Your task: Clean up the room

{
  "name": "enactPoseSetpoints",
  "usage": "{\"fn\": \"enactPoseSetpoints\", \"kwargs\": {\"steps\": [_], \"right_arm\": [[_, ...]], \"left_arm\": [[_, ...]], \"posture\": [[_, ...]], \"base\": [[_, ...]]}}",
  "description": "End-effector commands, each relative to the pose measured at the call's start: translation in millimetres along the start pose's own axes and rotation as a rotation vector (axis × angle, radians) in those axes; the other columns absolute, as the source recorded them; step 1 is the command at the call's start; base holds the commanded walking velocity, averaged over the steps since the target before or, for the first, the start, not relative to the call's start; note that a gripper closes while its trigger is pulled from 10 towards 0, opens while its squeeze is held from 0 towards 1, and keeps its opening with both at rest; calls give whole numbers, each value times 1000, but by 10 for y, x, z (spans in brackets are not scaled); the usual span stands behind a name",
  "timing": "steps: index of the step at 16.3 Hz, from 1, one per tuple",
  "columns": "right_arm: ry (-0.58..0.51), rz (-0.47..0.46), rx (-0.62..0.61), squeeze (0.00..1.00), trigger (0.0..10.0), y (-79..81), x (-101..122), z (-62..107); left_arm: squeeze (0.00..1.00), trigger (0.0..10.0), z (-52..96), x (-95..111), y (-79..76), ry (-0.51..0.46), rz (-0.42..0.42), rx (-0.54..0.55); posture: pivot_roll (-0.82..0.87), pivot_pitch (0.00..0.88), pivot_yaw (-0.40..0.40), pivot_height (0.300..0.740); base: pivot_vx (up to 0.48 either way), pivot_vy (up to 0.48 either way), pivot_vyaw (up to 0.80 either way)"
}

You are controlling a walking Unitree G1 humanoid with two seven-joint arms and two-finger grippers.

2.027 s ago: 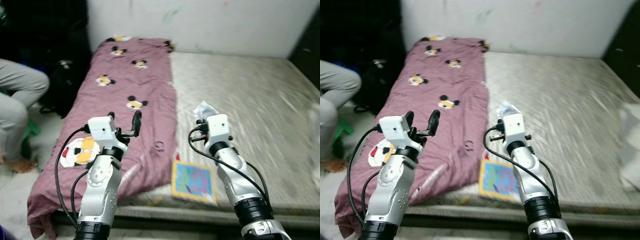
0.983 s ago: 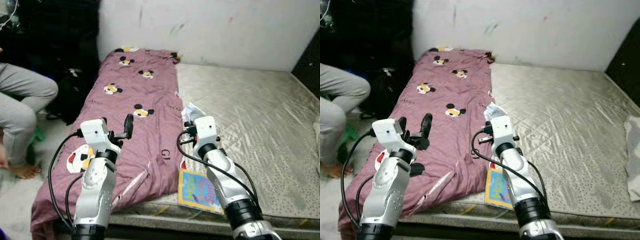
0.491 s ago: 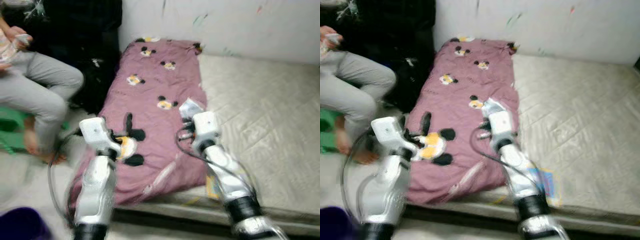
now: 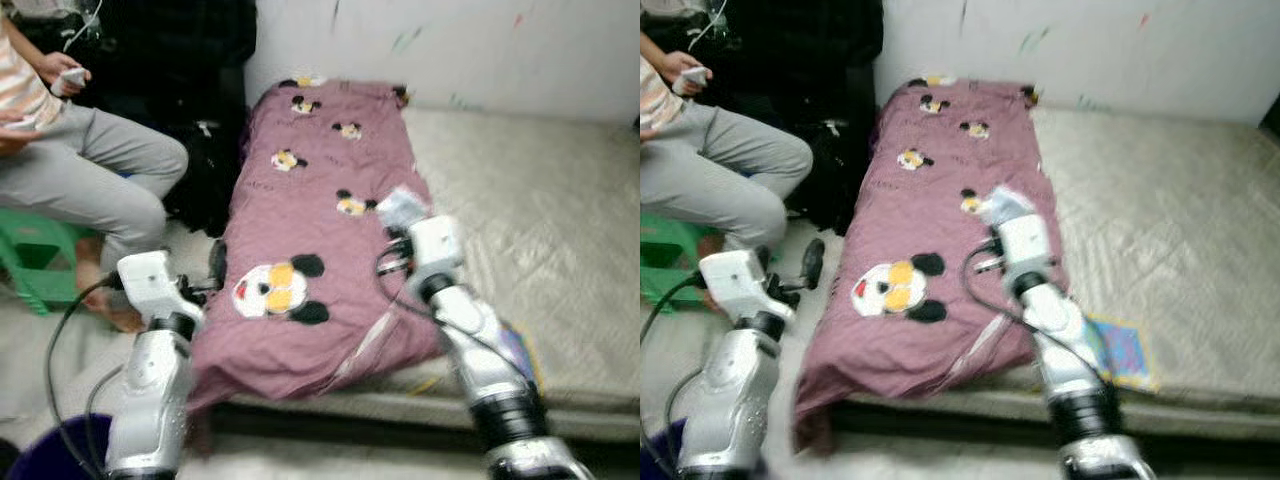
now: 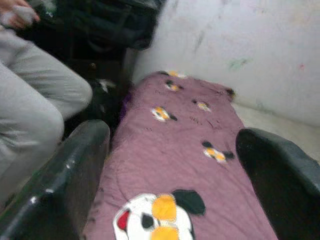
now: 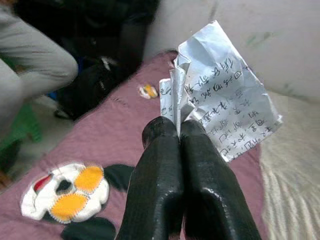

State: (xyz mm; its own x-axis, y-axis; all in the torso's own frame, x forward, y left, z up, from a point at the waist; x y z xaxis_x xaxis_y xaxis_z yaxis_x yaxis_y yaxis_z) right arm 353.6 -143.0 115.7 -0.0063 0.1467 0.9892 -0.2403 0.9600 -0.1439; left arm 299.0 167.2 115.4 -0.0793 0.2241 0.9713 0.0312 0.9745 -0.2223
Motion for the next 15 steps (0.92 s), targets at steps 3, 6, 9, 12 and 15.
{"fn": "enactPoseSetpoints", "kwargs": {"steps": [3, 6, 9, 12, 15], "right_arm": [[-13, 21, 15, 0, 10000, -73, 23, 105], [-5, 24, 15, 0, 10000, -95, -4, 166], [-18, 29, 19, 0, 10000, -34, 33, 169], [-19, 56, 30, 0, 10000, -16, 43, 154], [-13, 66, 49, 0, 10000, 4, 60, 127]], "left_arm": [[0, 10000, 118, 79, 256, -31, -76, 68], [0, 10000, 169, 66, 411, 7, -205, 208], [0, 10000, 178, 72, 270, -6, -102, 52], [0, 10000, 139, 93, 242, -13, -107, 44], [0, 10000, 160, 96, 251, -15, -149, 72]], "posture": [[-50, 0, -30, 740], [-38, 0, -33, 740], [-43, 0, -37, 740], [-40, 0, -42, 740], [-36, 0, -45, 740]], "base": [[0, 0, 0], [0, 0, -192], [0, 0, 800], [0, 0, 800], [0, 0, 800]]}}
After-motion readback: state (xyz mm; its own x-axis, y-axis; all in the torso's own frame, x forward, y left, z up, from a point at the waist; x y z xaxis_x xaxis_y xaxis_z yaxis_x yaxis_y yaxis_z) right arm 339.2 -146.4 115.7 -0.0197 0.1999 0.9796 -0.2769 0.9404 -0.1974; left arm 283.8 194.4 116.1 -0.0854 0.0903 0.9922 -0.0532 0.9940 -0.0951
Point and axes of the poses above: a point about 5 cm out from each wrist's last joint towards the gripper, its own z axis pointing back from the gripper into the wrist, its own x axis along the axis of the wrist's last joint, y = z × x, the point moved 2 cm from there along -z, pointing out of the wrist towards the gripper
